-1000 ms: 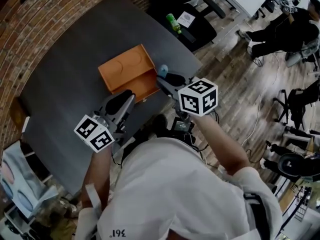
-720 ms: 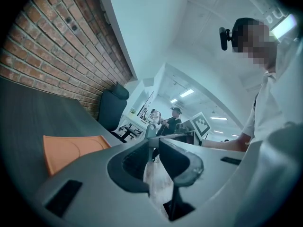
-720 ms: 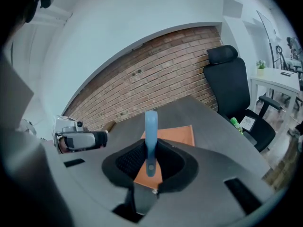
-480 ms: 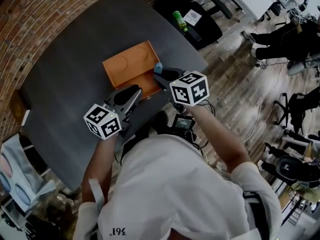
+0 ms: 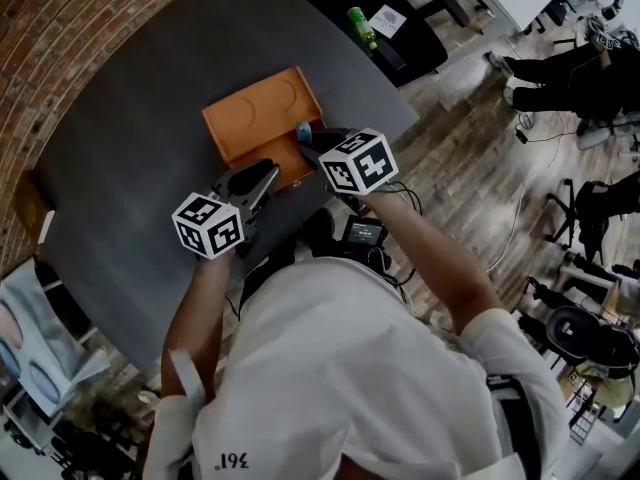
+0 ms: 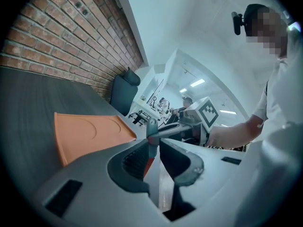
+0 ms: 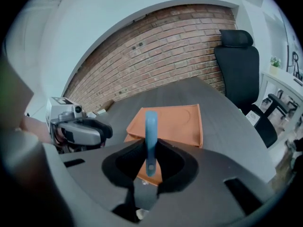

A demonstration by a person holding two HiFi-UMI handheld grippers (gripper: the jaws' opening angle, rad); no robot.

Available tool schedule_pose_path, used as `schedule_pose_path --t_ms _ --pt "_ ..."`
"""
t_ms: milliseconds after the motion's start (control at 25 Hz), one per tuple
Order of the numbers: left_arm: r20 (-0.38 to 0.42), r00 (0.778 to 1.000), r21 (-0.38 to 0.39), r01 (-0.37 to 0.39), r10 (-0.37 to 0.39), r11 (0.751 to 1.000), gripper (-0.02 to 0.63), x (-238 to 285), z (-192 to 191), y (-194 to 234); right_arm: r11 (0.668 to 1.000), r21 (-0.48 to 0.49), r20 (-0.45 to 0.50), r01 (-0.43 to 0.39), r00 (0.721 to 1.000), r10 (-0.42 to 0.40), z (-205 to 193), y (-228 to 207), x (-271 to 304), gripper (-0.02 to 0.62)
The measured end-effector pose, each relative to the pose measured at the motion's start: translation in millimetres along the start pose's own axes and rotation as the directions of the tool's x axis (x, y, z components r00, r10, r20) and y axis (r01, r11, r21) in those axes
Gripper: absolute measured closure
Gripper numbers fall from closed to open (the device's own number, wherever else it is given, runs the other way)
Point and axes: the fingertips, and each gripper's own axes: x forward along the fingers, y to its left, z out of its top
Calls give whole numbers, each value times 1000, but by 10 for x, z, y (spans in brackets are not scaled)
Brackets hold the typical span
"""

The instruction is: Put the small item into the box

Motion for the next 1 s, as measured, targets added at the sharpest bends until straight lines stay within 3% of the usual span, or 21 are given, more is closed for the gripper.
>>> schedule_pose_path --t_ms 400,600,1000 --pt "-48 997 -28 -59 58 998 522 -12 -281 186 994 -110 -188 -5 982 -15 -460 -65 422 514" --pt "-76 995 -49 -71 67 996 512 -51 -395 222 984 -180 -273 6 960 -56 -590 -174 591 514" --pt "-91 993 -72 -88 81 994 512 24 -472 229 977 -214 -401 -14 913 -75 -723 -222 837 512"
